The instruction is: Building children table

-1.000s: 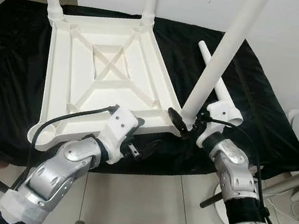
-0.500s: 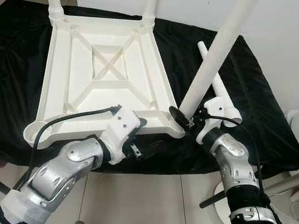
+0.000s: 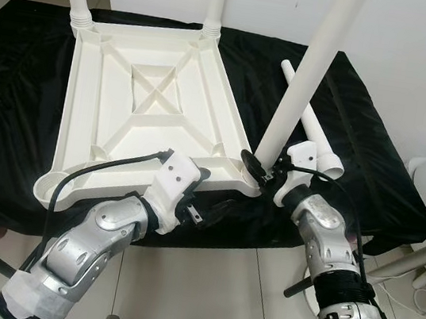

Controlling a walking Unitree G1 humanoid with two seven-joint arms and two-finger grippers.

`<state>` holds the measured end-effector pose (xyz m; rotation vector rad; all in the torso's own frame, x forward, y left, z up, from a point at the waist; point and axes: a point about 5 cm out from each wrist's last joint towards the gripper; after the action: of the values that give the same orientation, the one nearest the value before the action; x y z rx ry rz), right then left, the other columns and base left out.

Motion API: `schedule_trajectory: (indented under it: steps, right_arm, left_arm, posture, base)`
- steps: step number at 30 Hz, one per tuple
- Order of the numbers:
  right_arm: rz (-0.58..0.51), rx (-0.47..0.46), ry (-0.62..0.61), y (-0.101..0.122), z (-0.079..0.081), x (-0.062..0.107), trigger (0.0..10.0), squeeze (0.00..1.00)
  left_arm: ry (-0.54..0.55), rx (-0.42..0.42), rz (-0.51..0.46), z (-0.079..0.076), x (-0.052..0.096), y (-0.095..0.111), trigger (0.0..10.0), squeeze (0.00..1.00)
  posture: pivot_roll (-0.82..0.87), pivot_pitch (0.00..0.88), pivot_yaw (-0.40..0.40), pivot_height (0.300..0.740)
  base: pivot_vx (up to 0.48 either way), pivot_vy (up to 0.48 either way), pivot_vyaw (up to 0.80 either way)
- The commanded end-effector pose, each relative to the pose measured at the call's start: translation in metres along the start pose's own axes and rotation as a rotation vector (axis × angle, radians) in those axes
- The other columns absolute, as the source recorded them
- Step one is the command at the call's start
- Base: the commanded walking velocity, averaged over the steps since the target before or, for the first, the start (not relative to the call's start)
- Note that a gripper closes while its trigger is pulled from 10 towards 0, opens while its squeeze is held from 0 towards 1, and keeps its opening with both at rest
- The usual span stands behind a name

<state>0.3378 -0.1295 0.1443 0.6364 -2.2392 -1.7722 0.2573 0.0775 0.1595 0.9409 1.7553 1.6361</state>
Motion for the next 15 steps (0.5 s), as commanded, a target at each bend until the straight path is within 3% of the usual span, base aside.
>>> schedule_trajectory:
  steps: [1, 6, 8, 13, 15]
  right_arm:
    - [0.084, -0.036, -0.055, -0.011, 0.008, 0.003, 10.0, 0.0]
    - [0.091, -0.053, -0.087, -0.01, 0.011, 0.002, 10.0, 0.0]
    - [0.106, -0.073, -0.203, -0.005, 0.016, 0.001, 10.0, 0.0]
    - [0.121, -0.116, -0.346, 0.001, 0.027, 0.006, 10.0, 0.0]
    - [0.121, -0.116, -0.346, 0.001, 0.027, 0.006, 10.0, 0.0]
  left_arm:
    - [-0.041, -0.007, 0.014, -0.001, 0.0, -0.002, 10.0, 0.0]
    - [-0.041, -0.008, 0.014, -0.001, 0.001, -0.002, 10.0, 0.0]
    - [-0.026, -0.005, 0.006, 0.001, 0.001, -0.001, 10.0, 0.0]
    - [-0.01, 0.0, -0.002, 0.002, 0.002, -0.001, 10.0, 0.0]
    - [-0.01, 0.0, -0.002, 0.002, 0.002, -0.001, 10.0, 0.0]
  posture:
    - [-0.02, 0.087, -0.038, 0.74]
    - [-0.02, 0.088, -0.04, 0.74]
    - [-0.03, 0.089, -0.041, 0.74]
    - [-0.03, 0.087, -0.05, 0.74]
    - [-0.03, 0.087, -0.05, 0.74]
  base:
    - [0.0, 0.0, 0.0]
    - [0.0, 0.0, 0.0]
    - [0.0, 0.0, 0.0]
    - [0.0, 0.0, 0.0]
    - [0.0, 0.0, 0.0]
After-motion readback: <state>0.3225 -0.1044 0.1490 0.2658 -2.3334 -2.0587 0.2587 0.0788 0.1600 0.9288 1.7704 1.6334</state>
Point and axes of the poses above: a point about 5 cm out from each wrist's last joint towards the gripper, its own x axis pointing back from the gripper into the wrist, its own y axis along the axis of the wrist's last joint, z = x × y, and after that the axes turned 10 degrees about x, right-handed
